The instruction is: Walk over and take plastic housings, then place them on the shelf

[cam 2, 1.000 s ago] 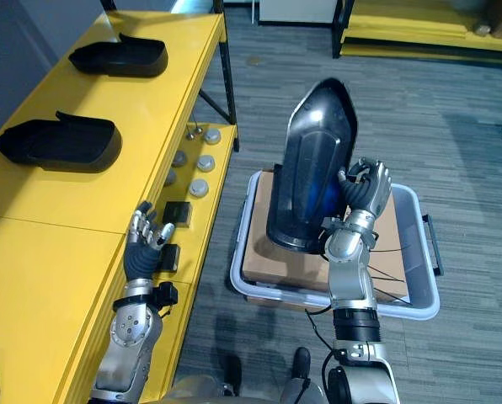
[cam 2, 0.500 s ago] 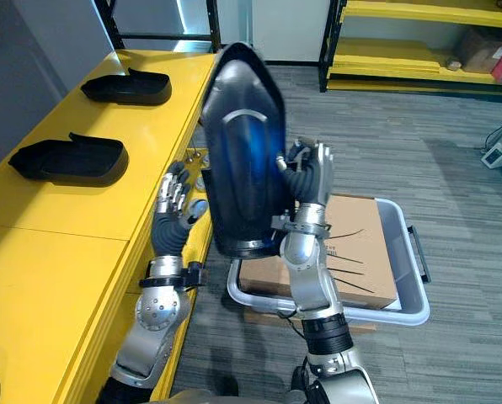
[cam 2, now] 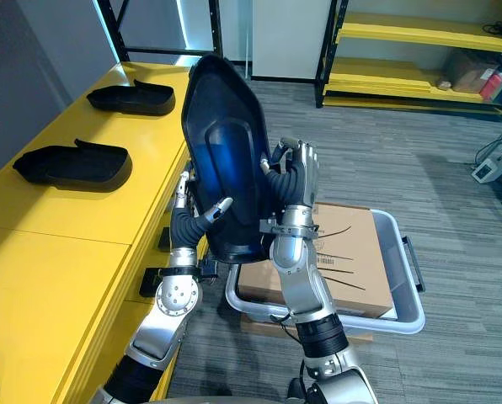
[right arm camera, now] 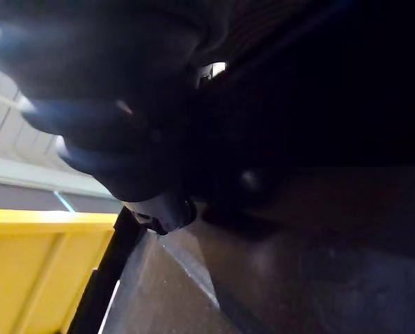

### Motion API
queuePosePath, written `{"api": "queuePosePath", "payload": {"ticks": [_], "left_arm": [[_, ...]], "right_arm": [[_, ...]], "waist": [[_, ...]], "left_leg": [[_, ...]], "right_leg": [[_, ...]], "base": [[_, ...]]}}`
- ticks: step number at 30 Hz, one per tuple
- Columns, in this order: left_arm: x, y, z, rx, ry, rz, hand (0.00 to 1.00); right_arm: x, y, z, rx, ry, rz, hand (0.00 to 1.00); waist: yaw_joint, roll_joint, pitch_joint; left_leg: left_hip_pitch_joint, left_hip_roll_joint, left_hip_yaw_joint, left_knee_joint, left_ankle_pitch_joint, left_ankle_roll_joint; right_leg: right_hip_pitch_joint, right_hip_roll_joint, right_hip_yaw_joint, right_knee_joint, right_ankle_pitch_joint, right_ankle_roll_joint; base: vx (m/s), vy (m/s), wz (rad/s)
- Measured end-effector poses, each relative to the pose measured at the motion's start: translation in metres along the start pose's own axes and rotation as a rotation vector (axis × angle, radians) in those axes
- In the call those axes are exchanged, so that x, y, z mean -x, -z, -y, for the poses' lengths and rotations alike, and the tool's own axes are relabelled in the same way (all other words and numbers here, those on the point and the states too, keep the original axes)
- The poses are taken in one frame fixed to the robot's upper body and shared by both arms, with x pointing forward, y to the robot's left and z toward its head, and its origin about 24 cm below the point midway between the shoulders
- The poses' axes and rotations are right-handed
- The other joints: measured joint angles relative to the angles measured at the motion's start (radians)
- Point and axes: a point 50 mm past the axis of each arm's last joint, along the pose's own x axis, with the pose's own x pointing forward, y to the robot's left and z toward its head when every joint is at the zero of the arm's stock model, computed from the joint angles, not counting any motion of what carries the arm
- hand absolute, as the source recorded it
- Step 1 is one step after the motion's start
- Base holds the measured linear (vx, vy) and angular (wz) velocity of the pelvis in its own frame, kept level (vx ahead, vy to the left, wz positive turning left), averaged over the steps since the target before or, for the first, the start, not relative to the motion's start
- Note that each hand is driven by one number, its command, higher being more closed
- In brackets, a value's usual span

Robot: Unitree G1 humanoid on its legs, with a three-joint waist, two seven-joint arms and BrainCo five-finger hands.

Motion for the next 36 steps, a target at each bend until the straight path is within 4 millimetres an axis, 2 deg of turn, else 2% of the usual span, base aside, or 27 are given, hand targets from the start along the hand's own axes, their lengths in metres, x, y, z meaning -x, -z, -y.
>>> {"api": "queuePosePath", "payload": {"ticks": [1, 4, 10, 11, 16, 23, 26, 28, 29, 31, 36], "left_arm": [[0.003, 0.006, 0.004, -0.007, 0.033, -0.030, 1.00], [0.005, 0.008, 0.008, 0.002, 0.069, -0.045, 1.00], [0.008, 0.012, 0.006, -0.004, 0.066, -0.064, 1.00], [0.008, 0.012, 0.006, -0.001, 0.063, -0.065, 1.00], [0.008, 0.014, 0.001, 0.013, 0.045, -0.077, 1.00], [0.019, 0.031, -0.017, -0.005, -0.008, -0.167, 1.00], [0.022, 0.036, -0.029, -0.013, -0.063, -0.196, 1.00], [0.025, 0.041, -0.041, -0.026, -0.113, -0.219, 1.00], [0.027, 0.042, -0.042, -0.029, -0.117, -0.224, 1.00], [0.032, 0.047, -0.053, -0.053, -0.158, -0.248, 1.00], [0.044, 0.050, -0.072, -0.075, -0.245, -0.284, 1.00]], "right_arm": [[-0.001, -0.013, -0.003, -0.029, -0.017, 0.055, 1.00], [-0.009, -0.032, -0.008, -0.052, -0.058, 0.163, 1.00], [-0.008, -0.035, -0.011, -0.057, -0.086, 0.175, 1.00], [-0.008, -0.035, -0.011, -0.058, -0.087, 0.175, 0.00], [-0.007, -0.035, -0.012, -0.125, -0.107, 0.167, 0.00], [0.003, -0.019, -0.011, -0.268, -0.171, 0.076, 0.00], [-0.002, -0.002, 0.010, -0.295, -0.097, 0.026, 0.00], [-0.007, 0.015, 0.039, -0.362, 0.026, -0.035, 0.00], [-0.007, 0.019, 0.047, -0.375, 0.061, -0.045, 0.00], [-0.004, 0.030, 0.080, -0.443, 0.204, -0.065, 0.00], [0.013, 0.053, 0.130, -0.429, 0.419, -0.106, 0.00]], "waist": [[-0.001, 0.000, 0.000], [0.000, -0.003, -0.004], [0.001, -0.004, -0.010], [0.001, -0.004, -0.010], [-0.001, -0.004, -0.010], [-0.001, -0.011, -0.015], [0.000, -0.017, -0.018], [-0.001, -0.021, -0.021], [-0.001, -0.021, -0.021], [-0.003, -0.021, -0.021], [-0.026, -0.022, -0.020]], "left_leg": [[0.000, 0.000, 0.000, 0.000, 0.000, 0.000], [0.000, 0.000, 0.000, 0.001, 0.000, 0.000], [0.002, -0.001, 0.000, 0.001, 0.002, 0.000], [0.004, 0.000, 0.000, 0.000, 0.002, 0.000], [0.019, 0.000, 0.000, -0.019, 0.014, 0.000], [0.038, 0.001, -0.004, -0.051, 0.032, -0.003], [0.039, 0.000, -0.005, -0.051, 0.032, -0.003], [0.039, -0.002, -0.006, -0.051, 0.032, -0.003], [0.039, -0.002, -0.006, -0.051, 0.032, -0.003], [0.040, -0.002, -0.006, -0.051, 0.032, -0.003], [0.051, -0.002, -0.006, -0.053, 0.032, -0.003]], "right_leg": [[0.000, 0.000, 0.000, 0.000, 0.000, 0.000], [0.000, 0.000, 0.001, 0.000, 0.000, 0.000], [0.002, -0.001, -0.001, 0.001, 0.000, 0.000], [0.002, -0.001, -0.001, 0.004, 0.000, 0.000], [0.003, -0.001, -0.002, 0.014, -0.006, -0.003], [0.001, -0.002, -0.005, 0.034, -0.022, -0.001], [0.002, -0.003, -0.006, 0.034, -0.022, -0.001], [0.003, -0.004, -0.006, 0.034, -0.022, -0.001], [0.003, -0.004, -0.006, 0.034, -0.022, -0.001], [0.004, -0.005, -0.006, 0.034, -0.022, -0.001], [0.015, -0.005, -0.006, 0.033, -0.024, 0.001]], "base": [[0.00, 0.000, 0.00], [0.00, 0.000, 0.00], [0.00, 0.000, 0.00], [0.00, 0.000, 0.00], [0.00, 0.000, 0.00], [-0.01, -0.007, 0.02], [0.00, 0.000, 0.00], [0.00, 0.000, 0.00], [0.00, 0.000, 0.00], [0.00, 0.000, 0.00], [-0.01, -0.002, 0.00]]}}
